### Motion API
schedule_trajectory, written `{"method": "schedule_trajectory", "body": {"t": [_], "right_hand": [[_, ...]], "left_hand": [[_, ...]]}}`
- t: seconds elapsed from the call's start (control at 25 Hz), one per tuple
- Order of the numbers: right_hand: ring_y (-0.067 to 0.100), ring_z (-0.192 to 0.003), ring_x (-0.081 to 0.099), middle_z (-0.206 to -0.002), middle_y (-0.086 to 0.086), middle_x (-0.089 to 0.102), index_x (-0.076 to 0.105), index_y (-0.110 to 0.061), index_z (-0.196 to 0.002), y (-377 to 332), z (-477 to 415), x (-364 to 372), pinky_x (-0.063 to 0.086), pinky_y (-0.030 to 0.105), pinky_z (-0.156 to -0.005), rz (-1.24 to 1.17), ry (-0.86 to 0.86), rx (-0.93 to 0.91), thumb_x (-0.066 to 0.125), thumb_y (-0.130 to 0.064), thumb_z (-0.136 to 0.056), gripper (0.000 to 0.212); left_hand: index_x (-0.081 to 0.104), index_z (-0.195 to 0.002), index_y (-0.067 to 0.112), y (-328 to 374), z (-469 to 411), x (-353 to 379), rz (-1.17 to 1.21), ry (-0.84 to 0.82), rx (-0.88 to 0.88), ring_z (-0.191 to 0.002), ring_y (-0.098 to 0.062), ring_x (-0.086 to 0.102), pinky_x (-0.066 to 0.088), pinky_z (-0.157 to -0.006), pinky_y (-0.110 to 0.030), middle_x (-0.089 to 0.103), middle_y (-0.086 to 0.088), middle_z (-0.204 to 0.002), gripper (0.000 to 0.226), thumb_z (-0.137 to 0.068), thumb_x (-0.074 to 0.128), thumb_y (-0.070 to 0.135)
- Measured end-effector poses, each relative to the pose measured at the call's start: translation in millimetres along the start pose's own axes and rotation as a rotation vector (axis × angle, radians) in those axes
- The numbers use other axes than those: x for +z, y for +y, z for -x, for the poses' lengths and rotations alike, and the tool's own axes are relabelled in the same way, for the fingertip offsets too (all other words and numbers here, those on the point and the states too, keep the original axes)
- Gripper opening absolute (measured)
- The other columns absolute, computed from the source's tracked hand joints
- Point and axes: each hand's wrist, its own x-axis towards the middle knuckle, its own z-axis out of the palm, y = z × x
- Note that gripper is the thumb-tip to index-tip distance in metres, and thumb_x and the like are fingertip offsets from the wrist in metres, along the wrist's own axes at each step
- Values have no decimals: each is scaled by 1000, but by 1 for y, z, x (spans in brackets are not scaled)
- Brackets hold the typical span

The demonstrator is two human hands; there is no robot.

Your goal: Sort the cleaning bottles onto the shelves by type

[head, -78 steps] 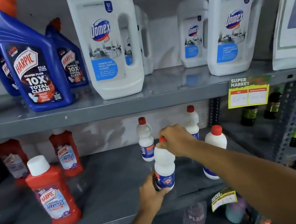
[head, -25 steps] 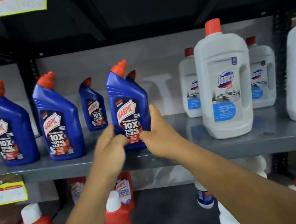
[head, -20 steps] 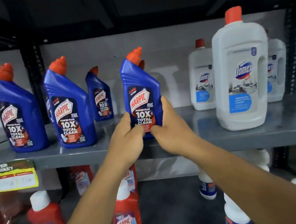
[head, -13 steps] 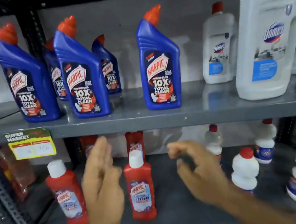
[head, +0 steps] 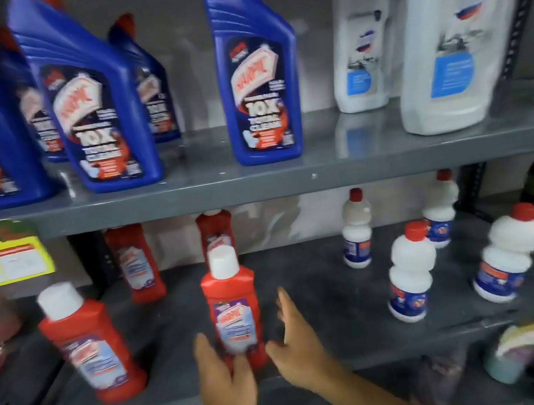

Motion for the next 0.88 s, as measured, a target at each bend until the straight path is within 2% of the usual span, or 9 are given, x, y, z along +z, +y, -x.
{"method": "schedule_trajectory", "body": {"t": [0.08,0.16,0.24,0.32,0.4,0.48,0.64,0.8,0.88], "right_hand": [[-2,-135,38,-149,-12,36,28,-21,-149,23,21,-31,31,16,-110,-120,275,-58,53,3,-77,80],[-10,-115,51,-129,-14,55,51,-26,-129,55,40,-79,37,7,-97,-155,652,-78,54,11,-71,69],[10,-114,58,-124,-1,62,56,-23,-121,84,39,-139,44,25,-97,-138,873,15,56,12,-75,58],[27,-134,44,-147,11,45,39,-10,-143,100,24,-190,36,43,-111,-163,741,252,56,10,-83,66],[29,-140,38,-152,11,40,31,-6,-148,111,10,-216,34,47,-114,-137,519,295,54,10,-82,71],[27,-131,50,-143,13,52,43,-8,-140,119,1,-222,43,45,-107,-86,403,227,52,11,-78,65],[7,-111,64,-121,-2,66,53,-27,-124,145,-3,-224,55,20,-83,-145,328,108,48,12,-75,63],[8,-118,59,-126,-10,63,48,-33,-130,147,4,-227,50,37,-102,-79,253,44,55,8,-73,70],[7,-121,56,-130,-9,60,45,-33,-131,140,11,-232,46,39,-105,1,253,-27,63,-3,-76,66]], "left_hand": [[29,-148,14,2,34,20,-22,10,250,-132,-31,47,34,-105,-17,38,-15,-153,79,-75,55,3],[26,-148,21,15,62,60,63,-259,287,-133,-19,44,32,-102,-7,36,-9,-154,86,-67,50,11],[20,-147,23,39,77,111,139,-537,150,-141,-9,31,27,-111,-16,25,-7,-158,82,-74,51,4],[23,-149,13,58,77,162,101,-694,-43,-139,-16,34,33,-112,-31,27,-10,-158,75,-82,47,-9],[33,-145,5,66,75,203,97,-794,-114,-113,-12,53,46,-89,-18,46,-13,-145,66,-82,41,-14],[48,-135,6,72,79,229,85,-794,-82,-83,-2,56,45,-63,-4,63,-8,-121,58,-82,40,-15],[49,-137,20,65,91,253,144,-682,-44,-107,-10,61,46,-90,-21,64,1,-125,58,-86,47,-7],[51,-132,25,63,98,255,99,-660,-35,-100,10,63,46,-81,-6,66,8,-120,61,-83,48,-11],[43,-136,25,69,105,247,58,-615,-18,-121,2,54,43,-91,-12,55,1,-140,64,-83,47,-10]]}}
